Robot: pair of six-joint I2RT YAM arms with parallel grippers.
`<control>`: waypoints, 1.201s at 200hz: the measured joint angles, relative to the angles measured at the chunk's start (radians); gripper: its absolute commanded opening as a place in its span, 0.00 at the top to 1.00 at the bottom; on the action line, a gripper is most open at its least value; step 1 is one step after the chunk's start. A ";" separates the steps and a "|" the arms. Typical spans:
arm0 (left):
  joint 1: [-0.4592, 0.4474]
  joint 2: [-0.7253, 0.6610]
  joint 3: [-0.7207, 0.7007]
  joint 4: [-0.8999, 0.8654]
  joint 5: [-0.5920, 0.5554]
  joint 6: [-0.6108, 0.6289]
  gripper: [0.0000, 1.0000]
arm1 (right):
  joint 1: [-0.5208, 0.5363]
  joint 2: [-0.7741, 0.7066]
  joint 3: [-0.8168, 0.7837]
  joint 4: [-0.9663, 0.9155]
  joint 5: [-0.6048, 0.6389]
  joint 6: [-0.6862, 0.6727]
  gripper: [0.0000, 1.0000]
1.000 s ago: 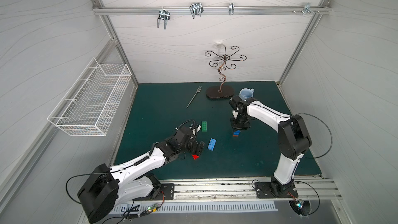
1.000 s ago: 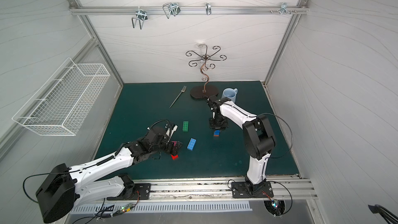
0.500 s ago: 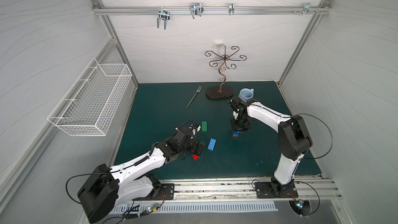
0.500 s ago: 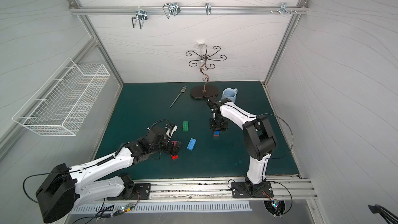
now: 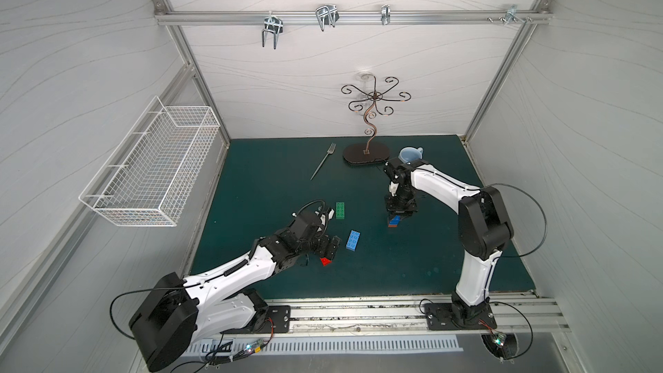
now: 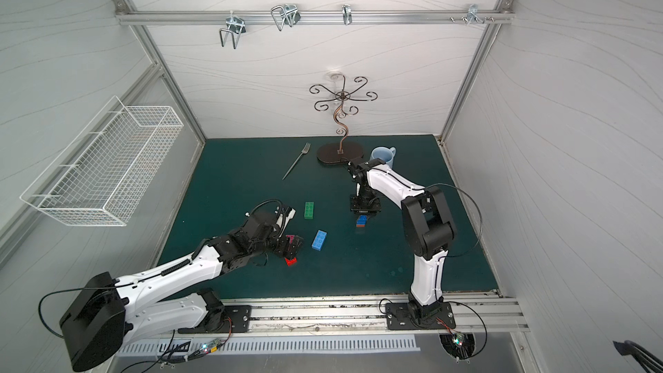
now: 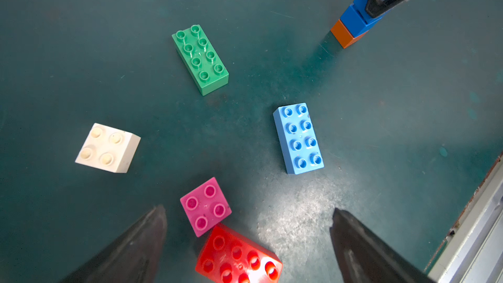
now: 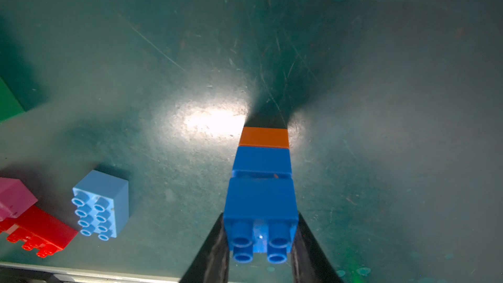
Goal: Assemble a spoon with lego
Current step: Assemble the lego brick with the lego brick.
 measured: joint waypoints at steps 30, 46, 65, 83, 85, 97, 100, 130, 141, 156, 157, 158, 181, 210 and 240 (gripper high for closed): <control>0.000 0.000 -0.003 0.000 -0.007 0.000 0.01 | 0.002 0.031 0.037 -0.037 0.002 -0.008 0.68; 0.000 0.000 -0.003 0.000 -0.011 0.000 0.00 | 0.004 0.042 0.049 -0.049 0.005 -0.008 0.68; 0.000 0.000 -0.004 0.000 -0.013 0.000 0.01 | 0.006 0.046 0.053 -0.053 0.005 -0.011 0.68; -0.002 0.000 -0.008 0.000 -0.016 0.000 0.01 | 0.010 0.058 0.067 -0.066 0.006 -0.015 0.69; -0.002 0.000 -0.008 0.000 -0.016 0.000 0.01 | 0.010 0.059 0.069 -0.068 0.007 -0.015 0.69; -0.003 0.000 -0.011 0.000 -0.017 0.000 0.01 | 0.016 0.071 0.083 -0.082 0.014 -0.016 0.69; -0.004 0.000 -0.011 0.000 -0.018 0.001 0.01 | 0.018 0.073 0.087 -0.085 0.018 -0.016 0.69; -0.005 0.000 -0.012 0.000 -0.023 0.001 0.01 | 0.035 0.084 0.096 -0.093 0.033 -0.016 0.69; -0.006 0.000 -0.013 0.000 -0.025 0.001 0.01 | 0.035 0.084 0.096 -0.093 0.034 -0.016 0.69; -0.007 -0.001 -0.014 0.000 -0.028 0.001 0.01 | 0.035 0.084 0.096 -0.093 0.036 -0.016 0.68; -0.007 -0.001 -0.014 0.000 -0.029 0.001 0.01 | 0.035 0.084 0.096 -0.093 0.036 -0.016 0.68; -0.007 -0.001 -0.014 0.000 -0.029 0.001 0.01 | 0.035 0.084 0.096 -0.093 0.036 -0.016 0.68; -0.008 -0.001 -0.014 0.000 -0.030 0.001 0.01 | 0.036 0.084 0.097 -0.094 0.037 -0.016 0.65; -0.009 -0.001 -0.014 0.000 -0.031 0.001 0.01 | 0.036 0.087 0.093 -0.079 0.036 -0.018 0.56; -0.009 -0.002 -0.014 0.000 -0.032 0.001 0.01 | 0.038 0.100 0.087 -0.052 0.035 -0.020 0.47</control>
